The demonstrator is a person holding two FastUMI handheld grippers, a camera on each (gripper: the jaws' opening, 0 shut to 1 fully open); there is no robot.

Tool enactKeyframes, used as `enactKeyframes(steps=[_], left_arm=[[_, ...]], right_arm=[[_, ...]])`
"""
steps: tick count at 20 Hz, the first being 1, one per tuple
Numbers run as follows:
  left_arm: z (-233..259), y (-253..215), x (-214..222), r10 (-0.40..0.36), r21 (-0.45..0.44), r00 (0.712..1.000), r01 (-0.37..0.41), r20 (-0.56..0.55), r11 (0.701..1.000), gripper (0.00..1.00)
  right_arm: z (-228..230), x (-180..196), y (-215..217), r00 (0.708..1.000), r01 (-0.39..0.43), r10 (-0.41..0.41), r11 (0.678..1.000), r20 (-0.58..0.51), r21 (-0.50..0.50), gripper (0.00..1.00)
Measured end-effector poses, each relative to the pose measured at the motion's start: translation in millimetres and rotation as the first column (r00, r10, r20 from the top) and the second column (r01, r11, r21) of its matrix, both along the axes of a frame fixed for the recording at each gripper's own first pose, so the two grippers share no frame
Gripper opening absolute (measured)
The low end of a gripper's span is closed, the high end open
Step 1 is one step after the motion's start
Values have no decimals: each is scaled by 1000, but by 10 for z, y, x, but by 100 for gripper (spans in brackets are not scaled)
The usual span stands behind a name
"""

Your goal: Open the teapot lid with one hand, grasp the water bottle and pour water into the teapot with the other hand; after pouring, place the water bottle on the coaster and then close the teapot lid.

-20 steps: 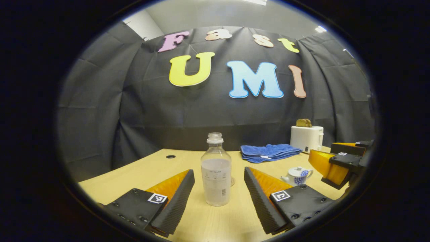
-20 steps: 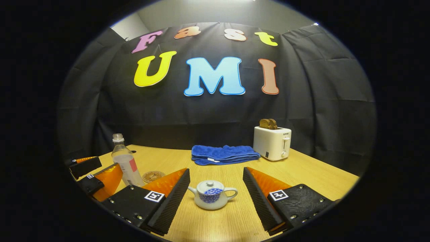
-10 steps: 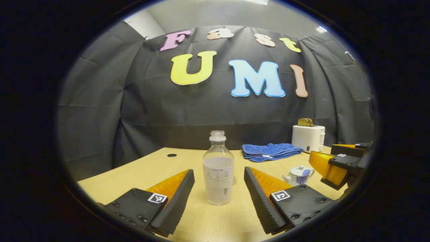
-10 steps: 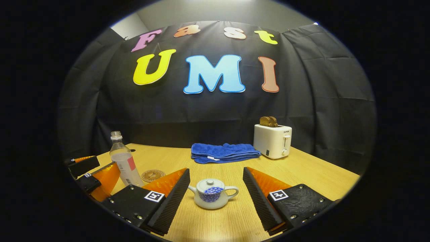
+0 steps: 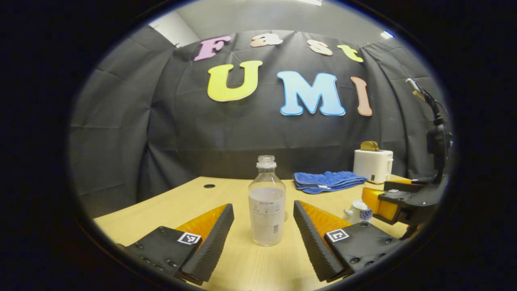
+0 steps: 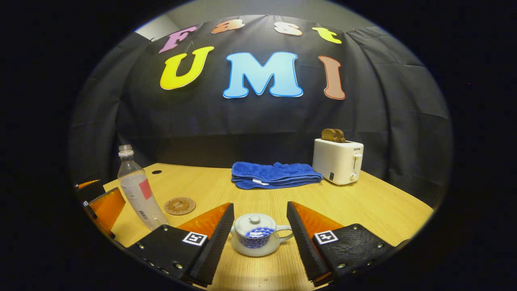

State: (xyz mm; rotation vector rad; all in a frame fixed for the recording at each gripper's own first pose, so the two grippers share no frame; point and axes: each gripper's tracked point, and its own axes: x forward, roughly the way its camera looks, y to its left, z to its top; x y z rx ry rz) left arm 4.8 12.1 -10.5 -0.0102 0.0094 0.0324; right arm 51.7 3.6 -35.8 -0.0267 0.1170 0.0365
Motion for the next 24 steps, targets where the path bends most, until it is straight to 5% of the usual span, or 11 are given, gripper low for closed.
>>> enactKeyframes(steps=[2,4,6,9,10,24], left_arm=[[-3,1,8,-1,0,1000,1,0,1000,100],[-7,12,22,1,2,1000,-1,0,1000,100],[-16,18,31,1,-1,1000,-1,-1,1000,100],[-30,10,54,-3,-4,1000,3,-7,1000,100],[-38,12,66,-4,-3,1000,4,-8,1000,100],[-99,14,137,2,-6,1000,-2,-28,1000,100]], right_arm=[[-67,48,22,1000,-13,12,1000,-20,-10,70],[-120,114,18,999,-19,18,1000,-36,-24,71],[-107,142,24,999,-27,26,999,-30,-29,51],[-116,177,53,999,-40,39,998,-21,-46,49],[-102,181,52,999,-40,39,998,-16,-54,33],[-137,174,34,1000,-24,24,998,-15,-60,33]])
